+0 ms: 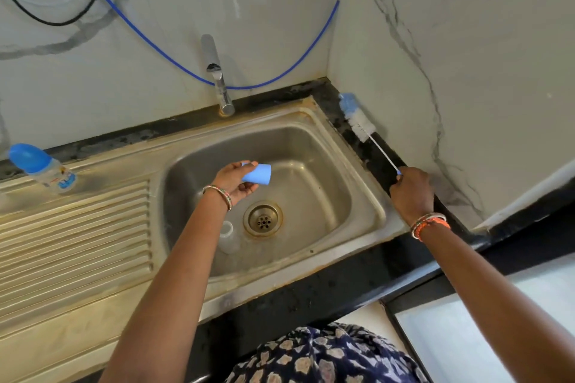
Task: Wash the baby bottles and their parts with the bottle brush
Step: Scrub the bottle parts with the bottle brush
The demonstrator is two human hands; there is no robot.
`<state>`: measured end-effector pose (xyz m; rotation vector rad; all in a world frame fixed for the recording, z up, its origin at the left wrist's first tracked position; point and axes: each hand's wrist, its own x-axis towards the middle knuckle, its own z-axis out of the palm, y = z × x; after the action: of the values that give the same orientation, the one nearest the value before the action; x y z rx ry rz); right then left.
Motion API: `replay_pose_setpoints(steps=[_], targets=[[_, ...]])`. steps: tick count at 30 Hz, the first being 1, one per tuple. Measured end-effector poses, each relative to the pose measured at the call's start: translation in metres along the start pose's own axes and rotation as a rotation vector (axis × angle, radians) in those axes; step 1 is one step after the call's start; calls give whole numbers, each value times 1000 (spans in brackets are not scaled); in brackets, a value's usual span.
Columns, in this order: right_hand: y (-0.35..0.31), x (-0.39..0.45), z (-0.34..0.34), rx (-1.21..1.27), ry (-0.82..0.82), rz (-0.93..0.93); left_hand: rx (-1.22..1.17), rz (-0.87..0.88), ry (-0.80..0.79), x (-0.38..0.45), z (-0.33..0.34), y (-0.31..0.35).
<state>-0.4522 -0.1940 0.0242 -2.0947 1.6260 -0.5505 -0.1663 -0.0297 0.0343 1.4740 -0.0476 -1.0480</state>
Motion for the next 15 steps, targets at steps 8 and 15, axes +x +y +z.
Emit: replay_pose_setpoints(steps=[8, 15], targets=[[-1, 8, -1, -382, 3, -17, -1, -24, -79, -1, 8, -10], [-44, -4, 7, -216, -61, -310, 160, 60, -162, 1, 10, -20]])
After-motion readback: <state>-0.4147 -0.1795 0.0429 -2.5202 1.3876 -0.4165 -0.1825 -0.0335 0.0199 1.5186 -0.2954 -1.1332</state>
